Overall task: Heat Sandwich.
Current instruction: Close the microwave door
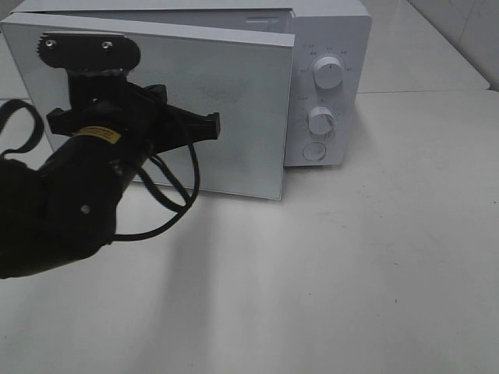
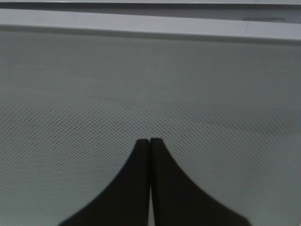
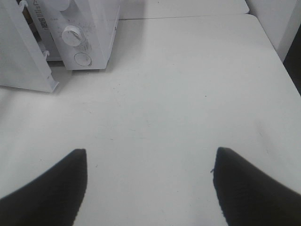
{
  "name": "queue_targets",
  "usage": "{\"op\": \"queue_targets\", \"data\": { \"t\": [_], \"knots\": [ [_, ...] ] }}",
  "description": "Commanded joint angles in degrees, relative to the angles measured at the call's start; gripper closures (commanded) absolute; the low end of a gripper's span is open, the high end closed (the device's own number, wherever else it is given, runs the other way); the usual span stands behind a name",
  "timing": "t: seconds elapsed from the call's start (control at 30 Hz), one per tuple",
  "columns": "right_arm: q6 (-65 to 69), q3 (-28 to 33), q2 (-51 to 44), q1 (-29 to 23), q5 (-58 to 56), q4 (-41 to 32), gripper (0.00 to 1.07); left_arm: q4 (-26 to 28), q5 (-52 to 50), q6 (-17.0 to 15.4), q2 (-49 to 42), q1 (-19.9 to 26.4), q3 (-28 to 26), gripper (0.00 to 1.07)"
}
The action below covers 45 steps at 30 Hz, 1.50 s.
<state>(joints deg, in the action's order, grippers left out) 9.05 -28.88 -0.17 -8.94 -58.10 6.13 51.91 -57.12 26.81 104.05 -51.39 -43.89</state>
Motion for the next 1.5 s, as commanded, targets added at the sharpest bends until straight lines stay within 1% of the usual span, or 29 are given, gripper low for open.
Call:
{"op": "queue_targets", "data": {
  "t": [0.03, 0.07, 0.1, 0.13, 0.17, 0.2, 0.23, 0.27, 0.3, 0.33, 0.37, 0.43, 0.7, 0.83, 0.97, 1.0, 1.07, 1.23, 1.5],
  "knots": [
    [-0.4, 0.2, -1.7, 0.1, 0.7, 0.7, 0.34, 2.9, -1.1, 1.7, 2.9, -1.1, -4.9, 1.07],
    [-0.4, 0.2, -1.7, 0.1, 0.7, 0.7, 0.34, 2.9, -1.1, 1.7, 2.9, -1.1, -4.9, 1.07],
    [-0.4, 0.2, -1.7, 0.1, 0.7, 0.7, 0.34, 2.9, -1.1, 3.2, 3.8, -1.3, -6.0, 1.07],
    [-0.4, 0.2, -1.7, 0.1, 0.7, 0.7, 0.34, 3.0, -1.1, 5.8, 5.7, -1.3, -8.5, 1.07],
    [-0.4, 0.2, -1.7, 0.1, 0.7, 0.7, 0.34, 3.0, -1.1, 7.2, 6.3, -1.3, -9.9, 1.07],
    [-0.4, 0.2, -1.7, 0.1, 0.7, 0.7, 0.34, 3.2, -1.1, 8.1, 7.2, -1.3, -11.3, 1.07],
    [-0.4, 0.2, -1.7, 0.1, 0.7, 0.7, 0.34, 3.2, -1.1, 8.1, 7.2, -1.3, -11.3, 1.07],
    [-0.4, 0.2, -1.7, 0.1, 0.7, 0.7, 0.34, 4.4, -1.1, 8.9, 8.4, -1.3, -14.1, 1.07],
    [-0.4, 0.2, -1.7, 0.1, 0.7, 0.7, 0.34, 5.1, -1.1, 9.3, 8.9, -1.3, -15.2, 1.07],
    [-0.4, 0.2, -1.7, 0.1, 0.7, 0.7, 0.34, 5.8, -0.9, 9.3, 9.5, -1.4, -16.5, 1.07],
    [-0.4, 0.2, -1.7, 0.1, 0.7, 0.7, 0.34, 5.8, -0.9, 9.3, 9.5, -1.4, -16.5, 1.07],
    [-0.4, 0.2, -1.7, 0.1, 0.7, 0.7, 0.34, 6.9, -1.0, 9.5, 10.6, -1.5, -19.1, 1.07],
    [-0.4, 0.2, -1.7, 0.1, 0.7, 0.7, 0.34, 7.4, -1.4, 9.5, 12.7, -1.5, -22.9, 1.07],
    [-0.4, 0.2, -1.7, 0.1, 0.7, 0.7, 0.34, 7.2, -1.1, 9.5, 14.7, -1.5, -26.3, 1.07],
    [-0.4, 0.2, -1.7, 0.1, 0.7, 0.8, 0.34, 7.3, -1.0, 9.7, 14.8, -1.5, -27.2, 1.07],
    [-0.4, 0.2, -1.7, 0.1, 0.7, 0.8, 0.34, 7.2, -1.1, 10.7, 14.9, -1.5, -27.6, 1.07],
    [-0.4, 0.2, -1.7, 0.1, 0.7, 0.8, 0.34, 7.0, -1.1, 10.9, 14.9, -1.5, -27.9, 1.07],
    [-0.4, 0.2, -1.7, 0.1, 0.7, 0.8, 0.34, 6.5, -0.8, 10.9, 15.5, -0.7, -28.3, 1.07],
    [-0.4, 0.2, -1.7, 0.1, 0.7, 0.8, 0.34, 6.5, -0.5, 10.8, 15.8, 1.9, -28.4, 1.07]
  ]
}}
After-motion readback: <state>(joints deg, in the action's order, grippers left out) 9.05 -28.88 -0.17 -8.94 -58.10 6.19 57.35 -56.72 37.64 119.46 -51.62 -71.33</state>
